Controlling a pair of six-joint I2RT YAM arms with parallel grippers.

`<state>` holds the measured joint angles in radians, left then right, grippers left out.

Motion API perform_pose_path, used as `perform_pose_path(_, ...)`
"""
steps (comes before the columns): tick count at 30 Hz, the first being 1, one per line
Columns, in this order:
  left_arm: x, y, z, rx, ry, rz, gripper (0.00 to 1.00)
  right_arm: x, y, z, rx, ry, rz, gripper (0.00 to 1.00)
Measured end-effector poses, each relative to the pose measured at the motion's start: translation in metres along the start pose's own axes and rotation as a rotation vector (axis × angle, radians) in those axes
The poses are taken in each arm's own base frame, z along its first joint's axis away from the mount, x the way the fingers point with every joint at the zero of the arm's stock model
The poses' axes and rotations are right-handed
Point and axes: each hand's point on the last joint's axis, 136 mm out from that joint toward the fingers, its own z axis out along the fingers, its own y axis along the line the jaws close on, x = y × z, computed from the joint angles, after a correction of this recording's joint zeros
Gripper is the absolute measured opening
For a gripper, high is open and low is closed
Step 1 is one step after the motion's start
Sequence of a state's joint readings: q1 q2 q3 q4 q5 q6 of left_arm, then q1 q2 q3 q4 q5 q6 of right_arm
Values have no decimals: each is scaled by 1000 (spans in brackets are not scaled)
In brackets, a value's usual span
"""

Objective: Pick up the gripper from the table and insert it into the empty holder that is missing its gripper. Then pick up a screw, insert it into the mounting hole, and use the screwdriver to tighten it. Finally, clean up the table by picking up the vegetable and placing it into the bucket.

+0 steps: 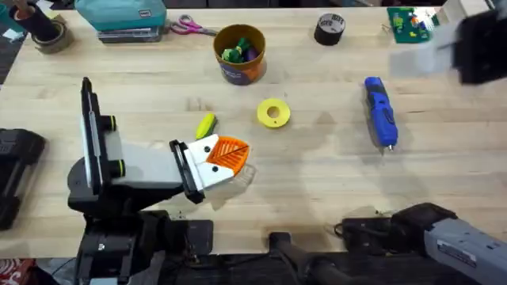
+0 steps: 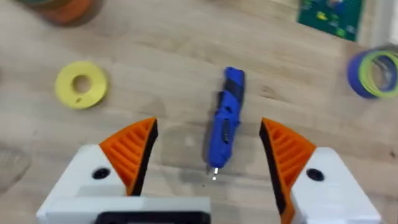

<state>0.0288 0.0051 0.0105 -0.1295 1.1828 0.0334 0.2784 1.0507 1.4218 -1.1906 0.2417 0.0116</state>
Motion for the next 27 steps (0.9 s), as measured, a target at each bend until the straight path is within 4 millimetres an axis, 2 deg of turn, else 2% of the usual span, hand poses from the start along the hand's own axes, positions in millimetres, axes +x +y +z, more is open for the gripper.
perform_pose_path(2,0,0,0,0,0,0,13,-1,-18,3,52,13,63,997)
perform_pose_path(3,0,0,0,0,0,0,13,4,-38,12,107,64,124,997)
perform_pose_path(8,0,0,0,0,0,0,13,10,-54,33,141,148,170,997)
perform_pose_path(17,0,0,0,0,0,0,13,18,-48,73,77,281,194,996)
perform_pose_path(21,0,0,0,0,0,0,13,23,-45,101,58,311,195,996)
perform_pose_path(27,0,0,0,0,0,0,13,51,-32,137,-3,350,146,995)
